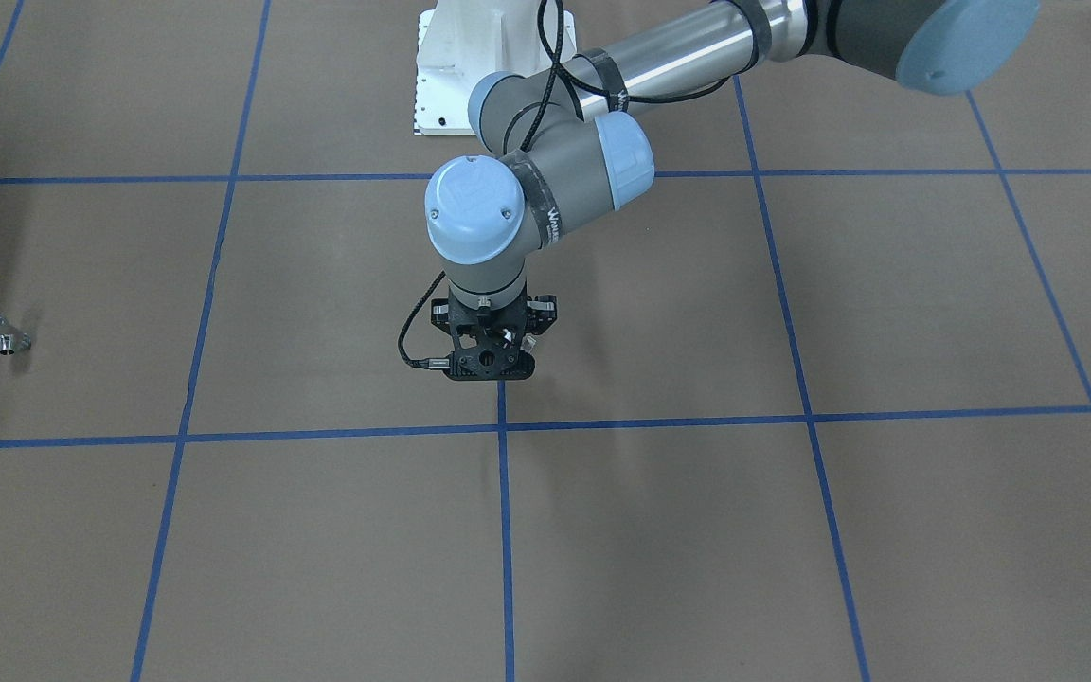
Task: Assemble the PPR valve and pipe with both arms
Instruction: 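Lift the valve with the left gripper and carry it to the table center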
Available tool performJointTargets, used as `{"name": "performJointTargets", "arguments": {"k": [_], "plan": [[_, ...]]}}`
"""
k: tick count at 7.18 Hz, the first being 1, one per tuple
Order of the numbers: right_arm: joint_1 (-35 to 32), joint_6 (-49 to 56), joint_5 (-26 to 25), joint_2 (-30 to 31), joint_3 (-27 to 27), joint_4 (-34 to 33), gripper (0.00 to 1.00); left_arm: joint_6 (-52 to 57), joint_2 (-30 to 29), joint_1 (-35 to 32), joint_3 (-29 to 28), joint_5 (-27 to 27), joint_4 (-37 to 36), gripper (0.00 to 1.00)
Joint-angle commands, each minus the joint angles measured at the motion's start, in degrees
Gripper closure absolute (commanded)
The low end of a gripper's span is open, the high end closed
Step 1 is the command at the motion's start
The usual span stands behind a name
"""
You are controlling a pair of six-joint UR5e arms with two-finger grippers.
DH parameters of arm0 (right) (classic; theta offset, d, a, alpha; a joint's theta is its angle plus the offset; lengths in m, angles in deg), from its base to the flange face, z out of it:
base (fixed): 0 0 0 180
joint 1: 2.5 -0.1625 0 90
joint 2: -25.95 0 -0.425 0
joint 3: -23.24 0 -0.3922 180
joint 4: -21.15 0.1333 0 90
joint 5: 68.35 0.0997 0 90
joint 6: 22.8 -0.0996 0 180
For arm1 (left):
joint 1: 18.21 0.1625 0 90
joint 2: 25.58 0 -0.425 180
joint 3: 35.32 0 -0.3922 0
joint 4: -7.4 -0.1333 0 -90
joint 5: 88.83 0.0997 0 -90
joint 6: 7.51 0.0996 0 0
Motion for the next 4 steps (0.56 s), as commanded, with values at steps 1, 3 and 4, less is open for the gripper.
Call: {"name": "performJointTargets", "arguments": {"k": [1, 3, 4], "plan": [[0.0, 0.0, -0.1, 0.0, 0.1, 0.0, 0.01, 0.0, 0.3, 0.6, 0.0, 0.0, 0.5, 1.00], [0.0, 0.0, -0.1, -0.1, 0.0, 0.0, 0.01, 0.2, 0.3, 0.8, 0.2, 0.1, 0.4, 0.02], [0.0, 0.0, -0.1, -0.1, 0.0, 0.0, 0.01, -0.1, 0.3, 0.8, 0.3, 0.1, 0.9, 0.00]]}}
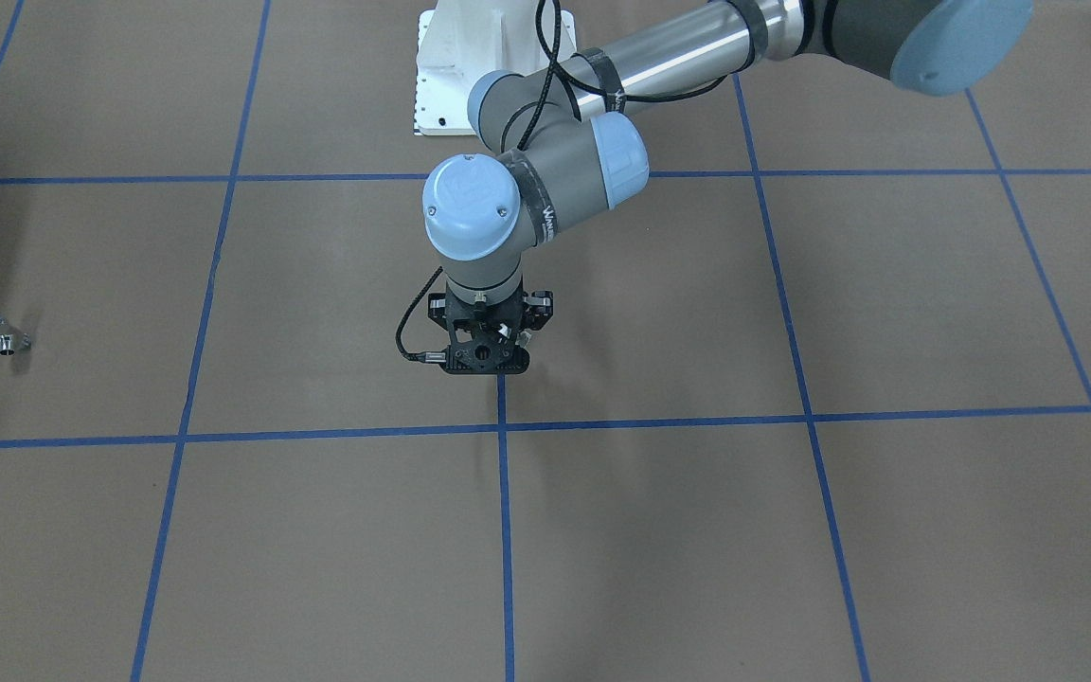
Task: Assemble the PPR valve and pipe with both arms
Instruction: 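Set the valve upright at center, open left gripper while right arm reaches fitting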
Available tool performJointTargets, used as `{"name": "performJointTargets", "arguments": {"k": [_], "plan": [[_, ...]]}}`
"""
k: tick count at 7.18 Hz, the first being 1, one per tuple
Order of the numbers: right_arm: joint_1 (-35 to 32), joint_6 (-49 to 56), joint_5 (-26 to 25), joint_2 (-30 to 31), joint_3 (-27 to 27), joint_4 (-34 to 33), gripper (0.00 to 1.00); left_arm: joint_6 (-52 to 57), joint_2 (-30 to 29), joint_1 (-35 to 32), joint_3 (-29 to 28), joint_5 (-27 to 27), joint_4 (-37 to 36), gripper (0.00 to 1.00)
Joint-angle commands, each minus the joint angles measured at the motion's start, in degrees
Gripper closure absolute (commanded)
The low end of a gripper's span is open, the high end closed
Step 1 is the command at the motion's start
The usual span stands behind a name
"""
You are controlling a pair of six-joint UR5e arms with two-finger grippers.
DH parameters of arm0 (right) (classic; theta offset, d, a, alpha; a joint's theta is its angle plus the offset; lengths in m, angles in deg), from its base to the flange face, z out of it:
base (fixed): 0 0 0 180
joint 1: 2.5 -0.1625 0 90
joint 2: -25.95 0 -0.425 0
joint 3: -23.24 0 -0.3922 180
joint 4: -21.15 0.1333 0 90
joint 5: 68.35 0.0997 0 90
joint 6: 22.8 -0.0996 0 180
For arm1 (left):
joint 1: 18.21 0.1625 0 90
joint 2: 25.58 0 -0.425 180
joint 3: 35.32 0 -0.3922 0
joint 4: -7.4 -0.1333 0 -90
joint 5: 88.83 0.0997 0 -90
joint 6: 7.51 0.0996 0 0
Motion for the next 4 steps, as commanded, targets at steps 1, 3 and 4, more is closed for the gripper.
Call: {"name": "performJointTargets", "arguments": {"k": [1, 3, 4], "plan": [[0.0, -0.2, -0.2, 0.0, -0.1, 0.1, 0.01, -0.3, 0.0, 0.0, 0.5, 0.0, 0.9, 0.00], [0.9, -0.3, -1.4, -1.8, -0.9, -0.1, 0.01, -0.5, 0.2, -3.4, 6.4, -0.6, -2.0, 0.00], [2.0, -0.3, -1.1, -1.5, -0.7, 0.2, 0.01, 0.3, 1.9, -5.9, 12.7, -1.5, -8.4, 0.00]]}}
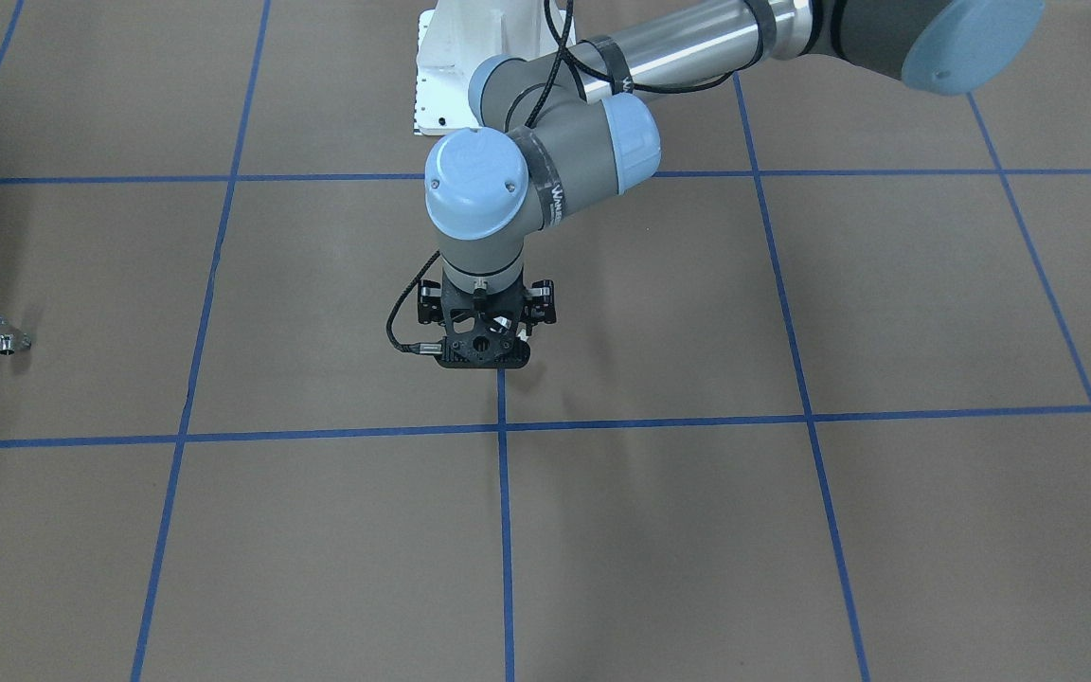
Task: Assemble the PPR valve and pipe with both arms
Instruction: 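Set the valve upright at center, open left gripper while right arm reaches fitting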
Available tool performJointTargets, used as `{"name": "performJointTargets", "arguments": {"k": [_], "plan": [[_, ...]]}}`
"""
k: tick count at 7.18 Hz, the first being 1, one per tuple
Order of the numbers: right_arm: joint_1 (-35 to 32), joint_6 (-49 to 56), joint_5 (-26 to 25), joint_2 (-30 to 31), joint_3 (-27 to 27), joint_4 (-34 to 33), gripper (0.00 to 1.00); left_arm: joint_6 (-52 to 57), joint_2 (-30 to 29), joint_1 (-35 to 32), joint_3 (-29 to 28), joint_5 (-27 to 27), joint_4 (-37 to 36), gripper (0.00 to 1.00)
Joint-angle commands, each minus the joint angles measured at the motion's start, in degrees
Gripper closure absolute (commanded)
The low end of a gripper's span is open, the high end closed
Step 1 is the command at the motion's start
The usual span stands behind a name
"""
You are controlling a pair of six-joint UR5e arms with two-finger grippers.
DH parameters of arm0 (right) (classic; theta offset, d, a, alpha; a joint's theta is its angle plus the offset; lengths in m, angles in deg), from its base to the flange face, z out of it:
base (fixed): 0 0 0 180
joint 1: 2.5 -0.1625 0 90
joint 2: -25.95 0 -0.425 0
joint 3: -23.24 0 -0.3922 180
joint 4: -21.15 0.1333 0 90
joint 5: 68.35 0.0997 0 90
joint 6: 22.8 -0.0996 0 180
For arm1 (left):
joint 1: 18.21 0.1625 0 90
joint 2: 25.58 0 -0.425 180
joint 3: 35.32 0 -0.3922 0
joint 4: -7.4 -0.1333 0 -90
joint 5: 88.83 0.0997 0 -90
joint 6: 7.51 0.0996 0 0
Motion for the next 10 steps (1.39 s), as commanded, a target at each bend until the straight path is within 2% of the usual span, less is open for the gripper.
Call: {"name": "performJointTargets", "arguments": {"k": [1, 4, 5, 7, 10], "plan": [[3.2, -0.4, 0.3, 0.0, -0.3, 1.4, 0.01, 0.8, 6.0, -5.9, 13.5, -2.2, -7.9, 0.00], [17.5, -22.0, -1.0, -0.4, -1.0, 15.0, 0.01, 13.9, 24.1, -11.9, 32.0, -2.9, -11.3, 0.00], [20.2, -22.9, -2.2, 0.1, -0.5, 16.3, 0.01, 15.8, 25.6, -13.0, 35.0, -2.9, -14.3, 0.00], [23.9, -22.6, -6.0, 0.3, 1.1, 16.6, 0.01, 15.5, 25.6, -12.9, 35.5, -2.9, -15.3, 0.00], [28.1, -22.4, -6.2, 0.8, 3.3, 18.3, 0.01, 15.1, 25.2, -12.8, 35.5, -3.0, -15.3, 0.00]]}}
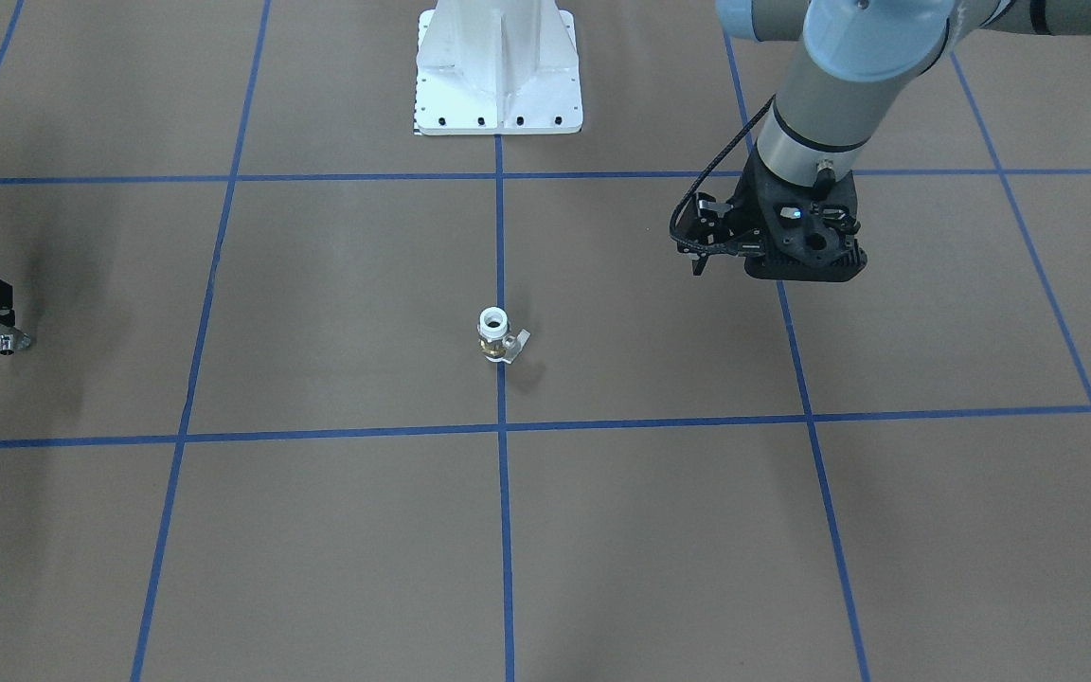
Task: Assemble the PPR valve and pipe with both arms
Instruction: 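Lower the right gripper onto the chrome threaded fitting and grasp it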
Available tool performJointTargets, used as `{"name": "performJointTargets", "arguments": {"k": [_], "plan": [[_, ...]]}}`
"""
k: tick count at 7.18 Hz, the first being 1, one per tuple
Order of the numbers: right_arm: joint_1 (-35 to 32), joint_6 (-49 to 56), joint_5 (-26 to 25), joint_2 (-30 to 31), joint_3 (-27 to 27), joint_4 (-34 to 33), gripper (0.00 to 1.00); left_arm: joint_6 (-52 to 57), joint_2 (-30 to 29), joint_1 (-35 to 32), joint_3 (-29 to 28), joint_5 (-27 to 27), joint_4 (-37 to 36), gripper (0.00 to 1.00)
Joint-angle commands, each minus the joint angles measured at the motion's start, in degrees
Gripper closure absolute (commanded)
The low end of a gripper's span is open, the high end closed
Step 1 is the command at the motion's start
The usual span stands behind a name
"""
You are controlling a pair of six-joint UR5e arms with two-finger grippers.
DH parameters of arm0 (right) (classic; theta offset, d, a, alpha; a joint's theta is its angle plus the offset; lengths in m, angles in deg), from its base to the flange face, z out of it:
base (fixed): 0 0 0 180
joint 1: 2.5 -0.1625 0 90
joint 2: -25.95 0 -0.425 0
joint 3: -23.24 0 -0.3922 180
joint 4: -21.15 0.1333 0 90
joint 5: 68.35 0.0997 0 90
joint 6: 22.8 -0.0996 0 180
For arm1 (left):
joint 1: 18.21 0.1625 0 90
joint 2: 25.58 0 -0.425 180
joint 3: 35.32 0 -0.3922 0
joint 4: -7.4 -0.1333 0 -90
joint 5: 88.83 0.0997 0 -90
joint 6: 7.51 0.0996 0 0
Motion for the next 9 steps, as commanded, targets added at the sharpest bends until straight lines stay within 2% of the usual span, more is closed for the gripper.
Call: {"name": "performJointTargets", "arguments": {"k": [1, 3, 4, 5, 6, 9], "plan": [[2.3, 0.2, -0.1, -0.2, 2.2, 1.3, 0.01, -0.1, -0.1, 0.0, -0.1, 0.0, 0.0, 0.00], [2.6, 0.6, 0.0, -0.6, 3.1, 1.6, 0.04, -0.2, -0.4, 0.1, -0.1, -0.2, 0.0, 0.00], [2.6, 0.6, 0.1, -0.6, 3.1, 1.6, 0.09, -0.2, -0.5, 0.2, -0.1, -0.8, 0.0, 0.00], [2.6, 0.6, 0.1, -0.6, 3.4, 1.6, 0.44, -0.2, -0.5, 0.2, -0.1, -0.8, 0.0, 0.00], [2.6, 0.6, 0.4, -0.6, 3.3, 1.6, 0.66, -0.2, -0.5, 0.2, -0.1, -0.8, 0.0, 0.00], [2.6, 0.6, 0.5, -0.9, 3.4, 1.6, 0.73, -0.2, -0.5, 0.2, -0.1, -0.8, 0.0, 0.00]]}}
